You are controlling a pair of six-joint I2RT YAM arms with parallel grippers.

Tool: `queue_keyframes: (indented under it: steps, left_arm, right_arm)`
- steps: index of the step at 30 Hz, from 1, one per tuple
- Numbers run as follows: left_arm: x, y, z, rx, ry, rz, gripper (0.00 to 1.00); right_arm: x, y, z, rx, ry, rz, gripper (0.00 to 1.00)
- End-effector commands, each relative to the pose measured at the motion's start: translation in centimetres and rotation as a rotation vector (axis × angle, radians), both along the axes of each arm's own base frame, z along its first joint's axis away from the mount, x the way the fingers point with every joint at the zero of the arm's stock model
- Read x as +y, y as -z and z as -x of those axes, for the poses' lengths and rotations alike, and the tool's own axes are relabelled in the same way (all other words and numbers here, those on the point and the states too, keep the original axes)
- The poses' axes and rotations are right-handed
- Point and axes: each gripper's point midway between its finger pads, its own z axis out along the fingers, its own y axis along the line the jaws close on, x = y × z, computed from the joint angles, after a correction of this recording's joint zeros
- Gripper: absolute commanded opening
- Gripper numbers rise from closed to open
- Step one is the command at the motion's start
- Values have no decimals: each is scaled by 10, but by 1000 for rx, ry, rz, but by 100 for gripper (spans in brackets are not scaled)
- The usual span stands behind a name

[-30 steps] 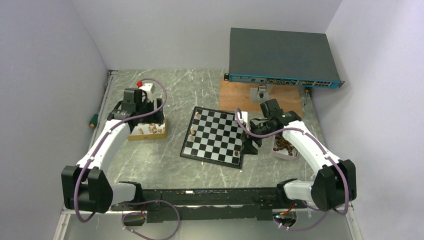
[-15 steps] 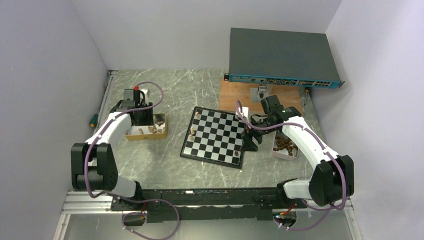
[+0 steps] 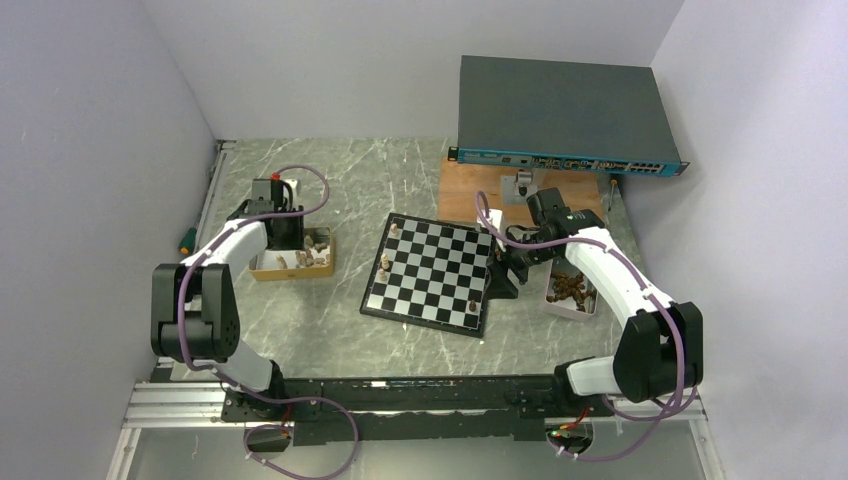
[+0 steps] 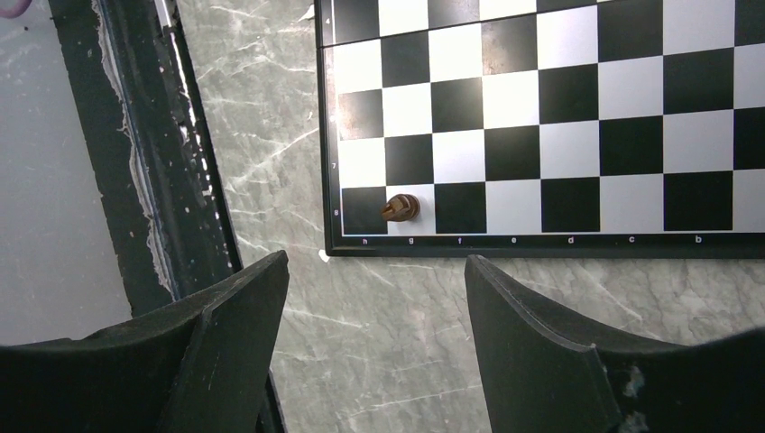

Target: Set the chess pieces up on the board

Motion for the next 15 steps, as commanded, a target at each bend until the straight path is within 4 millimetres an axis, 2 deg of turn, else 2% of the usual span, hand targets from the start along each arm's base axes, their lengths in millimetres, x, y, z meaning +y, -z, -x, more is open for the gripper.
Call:
queue_keyframes:
  steps: [1,15]
  left_arm:
    - [8,-10,-25,-85,12,-42,39]
    - [11,4,-42,-80,47,-74,33]
  right_arm:
    - [4,-16,-8,-30,0,-31,74]
    - [2,-17,-12,-28,11,-30,74]
